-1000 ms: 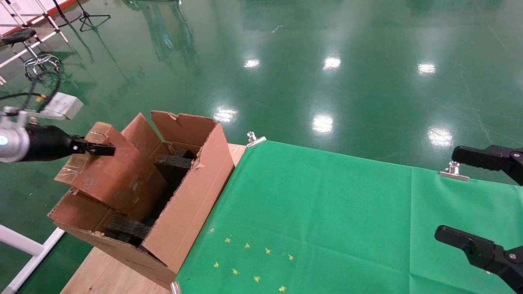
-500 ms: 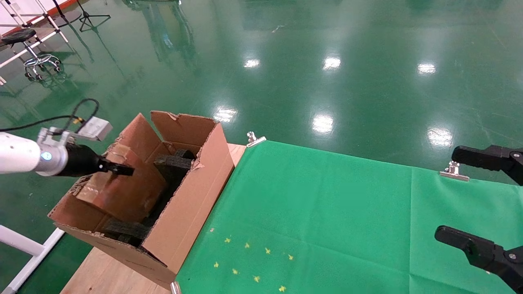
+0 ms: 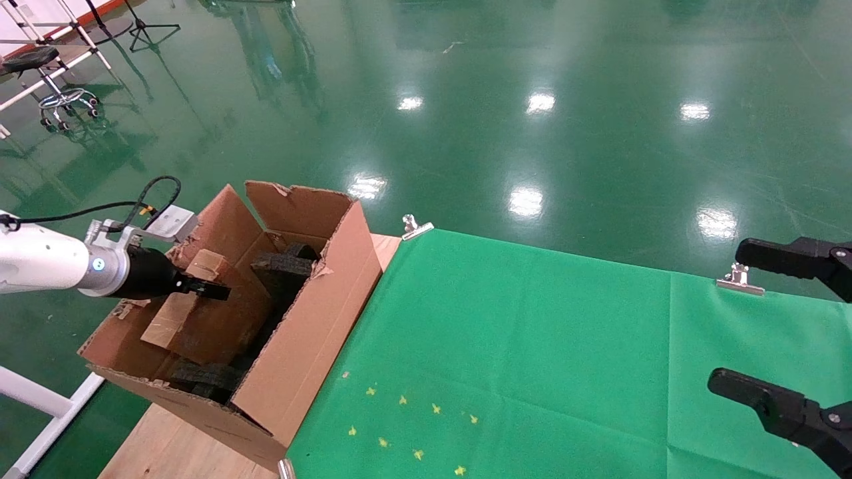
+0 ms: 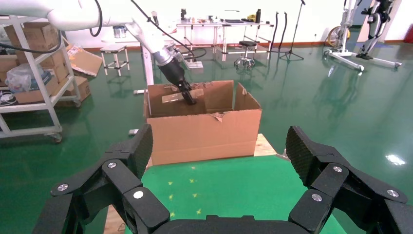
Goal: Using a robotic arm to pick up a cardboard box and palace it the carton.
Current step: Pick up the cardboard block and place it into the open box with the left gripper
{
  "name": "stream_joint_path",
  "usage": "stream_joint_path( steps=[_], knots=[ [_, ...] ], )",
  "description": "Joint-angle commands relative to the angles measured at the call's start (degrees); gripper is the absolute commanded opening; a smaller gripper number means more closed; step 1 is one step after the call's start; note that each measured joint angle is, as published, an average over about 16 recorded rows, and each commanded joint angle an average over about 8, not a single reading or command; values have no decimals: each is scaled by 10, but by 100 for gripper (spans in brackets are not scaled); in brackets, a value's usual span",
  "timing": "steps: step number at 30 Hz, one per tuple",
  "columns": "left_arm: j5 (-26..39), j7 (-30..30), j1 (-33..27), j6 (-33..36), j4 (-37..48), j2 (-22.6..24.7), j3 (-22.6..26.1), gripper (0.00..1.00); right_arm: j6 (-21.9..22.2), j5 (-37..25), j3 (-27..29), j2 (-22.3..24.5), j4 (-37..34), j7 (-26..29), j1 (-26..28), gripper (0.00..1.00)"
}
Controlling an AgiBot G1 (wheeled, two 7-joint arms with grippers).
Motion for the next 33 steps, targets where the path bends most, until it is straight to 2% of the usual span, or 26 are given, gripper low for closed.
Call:
stream_joint_path(
  steps=[1,24,33],
  knots=[
    [0,0,0,1,-1,0,0,100,0,0,0,0,0,0,0,100],
    [3,-2,-2,8,-12,-5,1,100,0,0,0,0,0,0,0,100],
    [-24,-1,-48,48,-56,-30,-18,100,0,0,0,0,0,0,0,100]
  ],
)
